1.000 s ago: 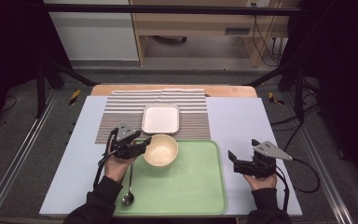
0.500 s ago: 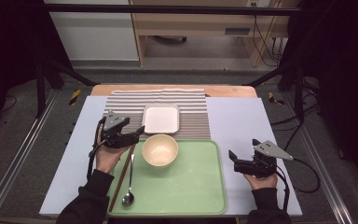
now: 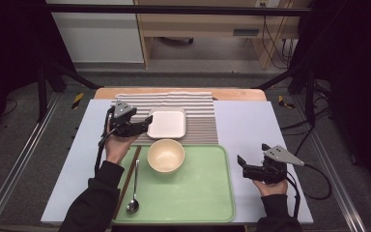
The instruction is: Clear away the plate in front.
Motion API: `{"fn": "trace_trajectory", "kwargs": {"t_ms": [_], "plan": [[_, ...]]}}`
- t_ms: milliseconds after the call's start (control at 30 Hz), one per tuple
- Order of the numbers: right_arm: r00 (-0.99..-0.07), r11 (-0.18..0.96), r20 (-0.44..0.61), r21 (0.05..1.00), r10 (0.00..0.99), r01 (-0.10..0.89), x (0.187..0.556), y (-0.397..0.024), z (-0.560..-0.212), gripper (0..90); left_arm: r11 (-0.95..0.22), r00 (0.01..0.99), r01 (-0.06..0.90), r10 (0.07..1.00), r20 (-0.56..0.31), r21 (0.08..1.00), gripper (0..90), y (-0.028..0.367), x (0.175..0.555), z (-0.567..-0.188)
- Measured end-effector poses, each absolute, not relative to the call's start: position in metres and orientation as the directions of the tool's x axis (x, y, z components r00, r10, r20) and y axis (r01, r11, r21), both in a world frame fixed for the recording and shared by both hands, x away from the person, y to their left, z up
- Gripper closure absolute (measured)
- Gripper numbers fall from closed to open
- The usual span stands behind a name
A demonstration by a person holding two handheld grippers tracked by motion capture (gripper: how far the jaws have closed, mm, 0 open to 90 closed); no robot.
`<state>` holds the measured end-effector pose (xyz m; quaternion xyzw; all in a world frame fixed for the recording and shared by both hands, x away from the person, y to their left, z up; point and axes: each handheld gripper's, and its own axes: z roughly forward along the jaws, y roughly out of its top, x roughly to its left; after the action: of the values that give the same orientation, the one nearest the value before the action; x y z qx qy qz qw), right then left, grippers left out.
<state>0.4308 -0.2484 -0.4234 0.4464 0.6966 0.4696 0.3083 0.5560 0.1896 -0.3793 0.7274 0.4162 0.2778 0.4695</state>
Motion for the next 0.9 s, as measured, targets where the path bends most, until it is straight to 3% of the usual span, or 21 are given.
{"fn": "trace_trajectory", "kwargs": {"t_ms": [367,900], "plan": [[-0.415,0.152,0.001,0.93,0.91,0.335,0.43,-0.249,-0.424,3.1,-0.215,0.477,0.364,0.879,0.017,0.907,28.6,0.185,0.583,-0.385],[-0.416,0.155,0.0,0.928,0.909,0.34,0.432,-0.251,-0.426,3.2,-0.231,0.447,0.445,0.895,0.008,0.865,29.3,0.183,0.612,-0.421]]}}
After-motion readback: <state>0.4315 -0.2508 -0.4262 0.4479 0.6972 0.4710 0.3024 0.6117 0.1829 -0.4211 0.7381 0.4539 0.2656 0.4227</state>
